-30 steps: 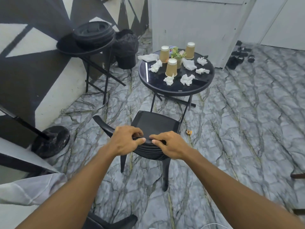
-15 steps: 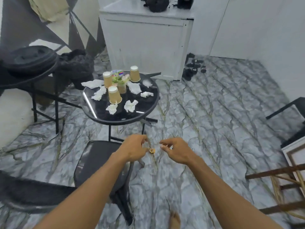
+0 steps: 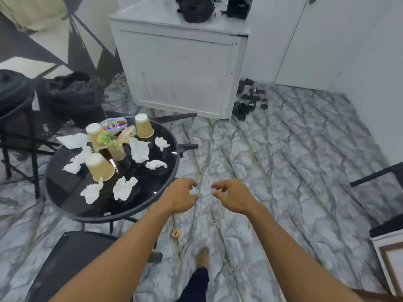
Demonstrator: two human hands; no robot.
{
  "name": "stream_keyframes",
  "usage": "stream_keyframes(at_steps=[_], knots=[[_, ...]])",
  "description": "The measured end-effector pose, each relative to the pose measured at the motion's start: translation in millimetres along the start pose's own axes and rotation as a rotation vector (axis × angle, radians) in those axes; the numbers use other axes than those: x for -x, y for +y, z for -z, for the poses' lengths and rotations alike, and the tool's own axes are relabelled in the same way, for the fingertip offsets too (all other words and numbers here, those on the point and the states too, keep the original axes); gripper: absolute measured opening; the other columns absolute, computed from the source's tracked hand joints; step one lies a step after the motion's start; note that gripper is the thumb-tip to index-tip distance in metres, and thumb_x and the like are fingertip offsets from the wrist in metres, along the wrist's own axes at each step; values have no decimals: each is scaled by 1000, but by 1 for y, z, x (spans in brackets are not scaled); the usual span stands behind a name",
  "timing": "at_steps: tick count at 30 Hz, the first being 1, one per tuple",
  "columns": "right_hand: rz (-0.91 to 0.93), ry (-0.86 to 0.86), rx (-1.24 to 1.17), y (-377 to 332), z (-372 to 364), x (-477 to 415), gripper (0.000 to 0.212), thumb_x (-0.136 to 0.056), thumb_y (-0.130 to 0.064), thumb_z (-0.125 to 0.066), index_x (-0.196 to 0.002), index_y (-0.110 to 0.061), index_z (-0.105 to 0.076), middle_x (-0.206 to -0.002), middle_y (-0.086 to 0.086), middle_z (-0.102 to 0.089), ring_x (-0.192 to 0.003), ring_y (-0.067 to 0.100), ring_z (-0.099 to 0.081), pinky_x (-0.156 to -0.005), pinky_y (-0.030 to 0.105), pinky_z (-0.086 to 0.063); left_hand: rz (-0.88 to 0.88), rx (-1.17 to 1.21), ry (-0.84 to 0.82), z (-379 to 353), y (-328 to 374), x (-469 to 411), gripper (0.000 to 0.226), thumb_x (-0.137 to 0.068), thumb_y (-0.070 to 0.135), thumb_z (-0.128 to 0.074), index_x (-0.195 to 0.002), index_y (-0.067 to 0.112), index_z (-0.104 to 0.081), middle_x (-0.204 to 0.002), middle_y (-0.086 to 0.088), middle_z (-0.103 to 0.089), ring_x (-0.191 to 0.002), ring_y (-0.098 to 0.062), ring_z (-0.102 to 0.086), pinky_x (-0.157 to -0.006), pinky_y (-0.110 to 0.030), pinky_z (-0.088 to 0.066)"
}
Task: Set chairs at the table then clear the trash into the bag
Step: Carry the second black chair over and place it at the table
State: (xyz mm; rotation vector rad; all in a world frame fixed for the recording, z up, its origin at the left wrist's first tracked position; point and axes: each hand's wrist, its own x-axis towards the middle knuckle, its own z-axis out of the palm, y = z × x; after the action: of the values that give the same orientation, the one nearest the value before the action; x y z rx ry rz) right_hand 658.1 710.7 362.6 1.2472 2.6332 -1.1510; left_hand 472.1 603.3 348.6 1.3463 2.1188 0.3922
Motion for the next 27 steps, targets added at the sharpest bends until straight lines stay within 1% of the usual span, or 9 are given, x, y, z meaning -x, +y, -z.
stream_keyframes(at_steps=[2, 6, 8, 11, 14, 18, 22, 25, 27], knots=[[11, 4, 10, 10, 26, -49, 36, -96, -41, -59, -127, -24, -67, -127, -3, -67, -112, 13, -63, -100, 38, -51, 3, 36, 23, 8, 11, -57, 45, -87, 40, -66, -130, 27, -59, -127, 7, -63, -115, -16, -62, -100, -41, -52], [-8, -15, 58, 31, 85, -153, 36, -96, -39, -59, -129, -24, -66, -128, -1, -67, -113, 15, -62, -98, 34, -50, 2, 48, 38, 31, 32, -172, 47, -92, 36, -66, -137, 23, -55, -133, 3, -59, -118, -18, -58, -93, -29, -45], [-14, -29, 88, 38, 114, -201, 37, -96, -40, -59, -129, -25, -65, -128, -2, -67, -113, 15, -62, -99, 34, -50, 5, 41, 38, 48, 40, -220, 47, -93, 36, -64, -137, 22, -55, -136, 0, -58, -120, -20, -57, -92, -30, -45], [8, -44, 105, 39, 152, -267, 38, -96, -39, -59, -130, -23, -65, -127, -3, -67, -112, 13, -62, -98, 31, -48, 51, 78, 69, 77, 47, -282, 46, -92, 37, -64, -135, 24, -55, -134, 1, -58, -115, -20, -58, -91, -36, -52], [57, -93, 129, 40, 182, -343, 37, -96, -37, -59, -129, -23, -66, -127, -2, -68, -110, 13, -63, -96, 29, -48, 130, 127, 99, 100, 46, -340, 47, -94, 34, -64, -138, 22, -54, -138, 1, -56, -122, -19, -56, -95, -29, -45], [181, -168, 170, 36, 209, -460, 36, -95, -35, -59, -129, -23, -66, -125, -1, -69, -110, 15, -64, -97, 31, -49, 232, 161, 164, 123, 33, -422, 44, -93, 33, -64, -135, 22, -56, -138, 1, -56, -125, -20, -54, -104, -39, -47], [298, -260, 186, 25, 230, -574, 30, -95, -32, -60, -120, -20, -71, -111, 5, -74, -99, 21, -67, -91, 38, -53, 387, 206, 233, 149, 21, -504, 45, -91, 31, -65, -135, 22, -57, -137, 1, -56, -125, -20, -55, -103, -37, -47], [385, -355, 208, 12, 247, -648, 32, -95, -31, -61, -123, -18, -70, -118, 3, -73, -105, 20, -67, -92, 32, -52, 502, 257, 285, 175, 21, -553, 43, -90, 30, -66, -131, 22, -59, -133, 3, -57, -121, -20, -57, -98, -34, -48], [428, -421, 244, 0, 256, -695, 34, -95, -32, -61, -126, -20, -68, -123, 1, -71, -110, 19, -65, -95, 32, -51, 559, 271, 327, 198, 20, -580, 36, -89, 25, -65, -125, 19, -63, -125, 1, -59, -116, -22, -58, -93, -34, -49]])
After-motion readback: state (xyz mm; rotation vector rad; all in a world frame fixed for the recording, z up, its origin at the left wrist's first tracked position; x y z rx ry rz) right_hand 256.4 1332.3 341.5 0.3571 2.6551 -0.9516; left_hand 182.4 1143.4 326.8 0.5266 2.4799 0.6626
